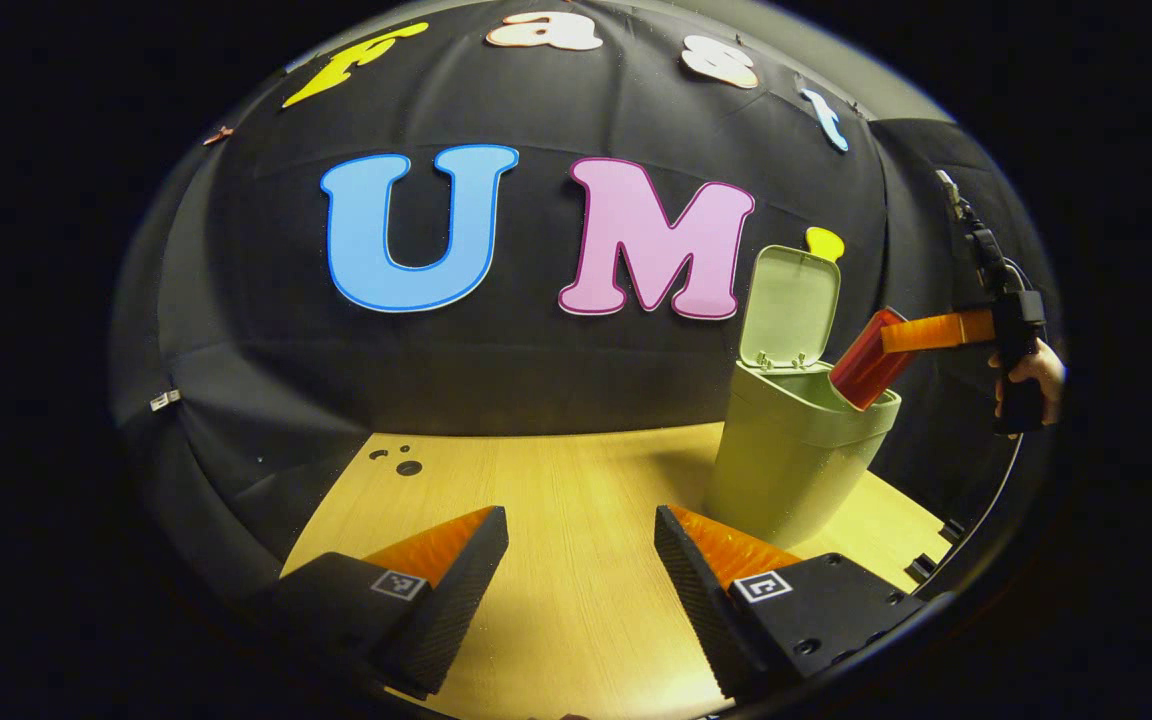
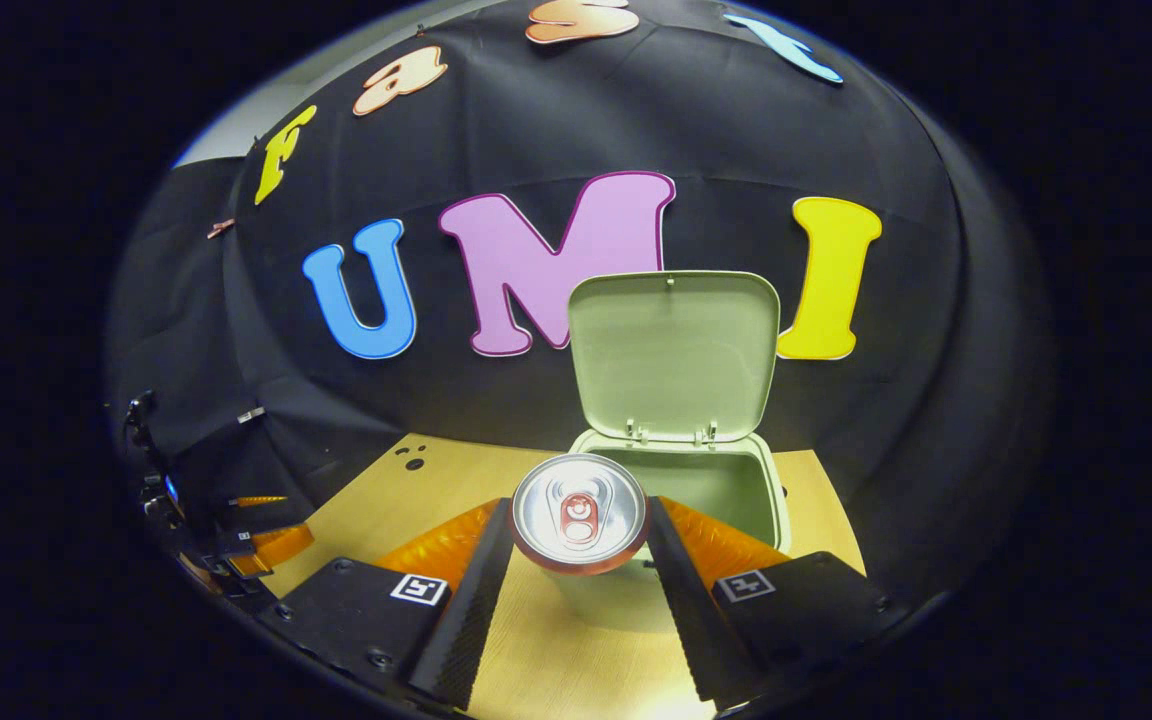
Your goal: Press the lid of the desktop garbage bin to open it, pick up the crumpled paper on the desktop and throw it into the bin, then pick up the pop can on the desktop and drop it into the bin, and finally close the garbage bin lid.
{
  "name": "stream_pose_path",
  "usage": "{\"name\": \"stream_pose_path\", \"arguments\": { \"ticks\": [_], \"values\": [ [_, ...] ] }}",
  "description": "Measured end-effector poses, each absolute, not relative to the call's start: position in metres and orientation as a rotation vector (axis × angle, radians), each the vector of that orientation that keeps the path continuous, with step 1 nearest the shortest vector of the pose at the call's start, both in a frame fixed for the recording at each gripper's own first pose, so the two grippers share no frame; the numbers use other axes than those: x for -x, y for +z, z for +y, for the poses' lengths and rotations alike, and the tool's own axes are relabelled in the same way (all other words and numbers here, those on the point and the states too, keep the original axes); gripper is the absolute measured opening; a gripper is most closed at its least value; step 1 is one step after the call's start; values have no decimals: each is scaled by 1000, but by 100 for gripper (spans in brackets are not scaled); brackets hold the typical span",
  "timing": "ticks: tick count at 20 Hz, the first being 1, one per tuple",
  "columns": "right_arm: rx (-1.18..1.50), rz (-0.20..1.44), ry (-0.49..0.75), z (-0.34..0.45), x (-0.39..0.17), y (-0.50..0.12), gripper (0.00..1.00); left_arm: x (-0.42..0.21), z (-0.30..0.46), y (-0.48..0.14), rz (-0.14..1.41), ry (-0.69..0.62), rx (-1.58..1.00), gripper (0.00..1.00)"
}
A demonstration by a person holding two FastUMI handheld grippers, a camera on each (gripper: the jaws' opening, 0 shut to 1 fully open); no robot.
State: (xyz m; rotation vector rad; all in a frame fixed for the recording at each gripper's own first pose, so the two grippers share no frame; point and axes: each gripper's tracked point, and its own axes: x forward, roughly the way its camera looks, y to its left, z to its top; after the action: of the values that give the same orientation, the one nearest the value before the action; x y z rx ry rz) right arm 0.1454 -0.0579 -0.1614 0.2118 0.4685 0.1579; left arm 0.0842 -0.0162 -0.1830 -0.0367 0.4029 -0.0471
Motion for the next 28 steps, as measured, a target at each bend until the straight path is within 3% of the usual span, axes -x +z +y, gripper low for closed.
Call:
{"name": "stream_pose_path", "arguments": {
  "ticks": [10,12,19,21,22,28],
  "values": [
    [-222,648,114,-67,-191,-221,82,-76,-7,-190,422,-16,44,95],
    [-213,691,119,-66,-191,-232,82,-74,-6,-189,430,-7,44,99],
    [-203,823,162,-64,-182,-268,82,-58,-22,-181,441,35,52,96],
    [-230,835,170,-62,-184,-270,78,-51,-28,-180,440,48,42,96],
    [-231,840,171,-63,-185,-271,83,-49,-31,-178,439,51,37,96],
    [-247,836,189,-57,-186,-271,84,-51,-39,-171,419,31,34,96]
  ]
}}
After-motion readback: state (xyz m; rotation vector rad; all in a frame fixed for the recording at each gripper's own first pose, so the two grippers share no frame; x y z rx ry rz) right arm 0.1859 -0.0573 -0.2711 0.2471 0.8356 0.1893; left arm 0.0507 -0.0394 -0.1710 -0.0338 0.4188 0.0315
